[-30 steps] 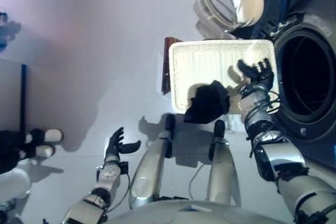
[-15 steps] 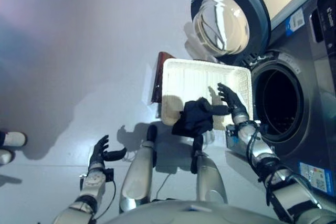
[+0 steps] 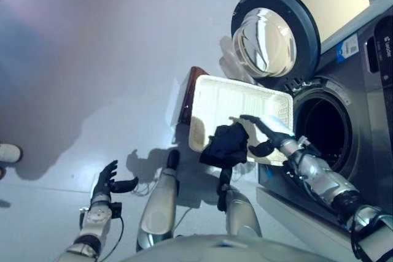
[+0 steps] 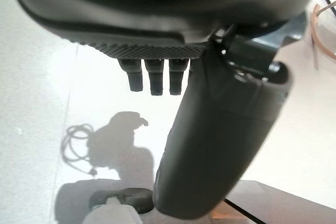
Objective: Pick up the clothes and place them into the washing machine
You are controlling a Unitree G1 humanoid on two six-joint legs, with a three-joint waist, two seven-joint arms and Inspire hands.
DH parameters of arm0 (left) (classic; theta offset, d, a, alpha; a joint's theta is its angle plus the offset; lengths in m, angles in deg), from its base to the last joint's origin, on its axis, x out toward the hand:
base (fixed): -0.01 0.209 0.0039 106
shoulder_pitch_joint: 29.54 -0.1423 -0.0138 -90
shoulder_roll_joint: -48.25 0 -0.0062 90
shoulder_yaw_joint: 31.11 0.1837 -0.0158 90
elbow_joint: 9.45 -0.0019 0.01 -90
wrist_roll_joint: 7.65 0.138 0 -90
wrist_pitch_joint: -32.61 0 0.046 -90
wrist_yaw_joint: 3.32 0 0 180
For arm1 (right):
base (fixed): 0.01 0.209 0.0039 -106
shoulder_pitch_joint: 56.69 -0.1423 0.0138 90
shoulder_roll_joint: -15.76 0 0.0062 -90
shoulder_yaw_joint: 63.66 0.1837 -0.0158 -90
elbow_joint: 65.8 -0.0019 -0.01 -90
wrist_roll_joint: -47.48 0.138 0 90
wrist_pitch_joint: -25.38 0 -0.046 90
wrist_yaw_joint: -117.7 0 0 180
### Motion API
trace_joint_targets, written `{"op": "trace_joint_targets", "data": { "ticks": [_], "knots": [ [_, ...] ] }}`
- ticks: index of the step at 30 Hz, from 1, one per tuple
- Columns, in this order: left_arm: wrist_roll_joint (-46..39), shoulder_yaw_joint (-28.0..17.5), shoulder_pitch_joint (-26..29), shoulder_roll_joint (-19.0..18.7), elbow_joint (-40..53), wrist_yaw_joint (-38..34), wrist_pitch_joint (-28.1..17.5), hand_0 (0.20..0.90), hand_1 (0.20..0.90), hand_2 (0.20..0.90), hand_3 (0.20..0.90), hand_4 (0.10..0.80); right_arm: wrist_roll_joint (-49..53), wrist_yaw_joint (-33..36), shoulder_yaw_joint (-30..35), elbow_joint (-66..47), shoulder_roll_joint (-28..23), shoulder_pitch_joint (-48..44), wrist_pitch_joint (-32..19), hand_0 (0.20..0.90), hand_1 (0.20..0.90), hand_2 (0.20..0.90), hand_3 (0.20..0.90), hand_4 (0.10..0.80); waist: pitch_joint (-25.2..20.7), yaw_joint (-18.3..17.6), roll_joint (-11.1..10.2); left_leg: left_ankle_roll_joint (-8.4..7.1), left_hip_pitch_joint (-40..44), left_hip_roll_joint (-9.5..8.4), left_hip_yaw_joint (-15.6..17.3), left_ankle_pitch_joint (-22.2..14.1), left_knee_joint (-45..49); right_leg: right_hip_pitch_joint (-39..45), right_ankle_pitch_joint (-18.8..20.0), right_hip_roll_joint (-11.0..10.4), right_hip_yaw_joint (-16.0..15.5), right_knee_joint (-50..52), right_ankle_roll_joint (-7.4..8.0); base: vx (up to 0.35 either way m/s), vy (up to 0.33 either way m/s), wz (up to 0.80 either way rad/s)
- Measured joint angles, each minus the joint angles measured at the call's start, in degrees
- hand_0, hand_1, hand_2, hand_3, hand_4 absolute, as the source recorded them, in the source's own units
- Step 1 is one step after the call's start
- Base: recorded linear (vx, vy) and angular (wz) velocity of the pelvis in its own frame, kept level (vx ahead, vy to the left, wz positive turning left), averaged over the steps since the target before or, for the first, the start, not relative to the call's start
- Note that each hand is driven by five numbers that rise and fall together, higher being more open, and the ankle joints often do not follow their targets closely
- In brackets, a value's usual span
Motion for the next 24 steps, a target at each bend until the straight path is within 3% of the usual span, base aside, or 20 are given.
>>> {"op": "trace_joint_targets", "data": {
  "ticks": [9,16,20,24],
  "knots": [
    [-0.04,0.16,0.82,0.08,0.5,-2.67,-0.02,0.9,0.9,0.9,0.9,0.8,-4.95,4.89,-7.02,9.47,7.75,-10.5,1.99,0.9,0.9,0.9,0.9,0.8,0.84,0.97,-0.2,-0.13,-1.65,0.0,-0.61,0.18,0.07,-1.36,0.13,0.06,-0.45,0.12,0.2,-0.024,-0.01,0.02],
    [-0.24,0.34,7.61,0.3,1.17,-4.16,0.03,0.9,0.9,0.9,0.9,0.8,-6.47,8.58,-10.95,27.8,14.11,-22.14,5.04,0.9,0.9,0.9,0.9,0.8,6.98,3.21,1.36,-0.53,-4.8,-0.02,-1.79,1.68,0.19,-4.69,0.28,0.04,-1.48,1.96,-0.01,-0.082,-0.008,0.09],
    [-1.4,0.41,12.44,0.22,1.0,-5.43,0.0,0.9,0.9,0.9,0.9,0.8,-6.36,10.03,-12.98,33.34,14.49,-28.13,6.0,0.9,0.9,0.9,0.9,0.8,10.41,3.81,3.12,-0.72,-8.51,-0.04,-2.24,2.18,1.97,-8.62,-0.33,-0.05,-1.82,5.21,-0.45,-0.094,-0.066,0.06],
    [-2.67,1.64,17.2,0.0,0.38,-6.42,0.06,0.9,0.9,0.9,0.9,0.8,-5.25,12.84,-14.12,36.03,14.34,-33.08,6.17,0.9,0.9,0.9,0.9,0.8,11.67,3.22,3.51,-1.53,-12.91,-0.41,-3.43,2.57,4.27,-14.09,-2.88,-0.65,-2.52,11.79,-1.51,-0.058,-0.034,0.18]
  ]
}}
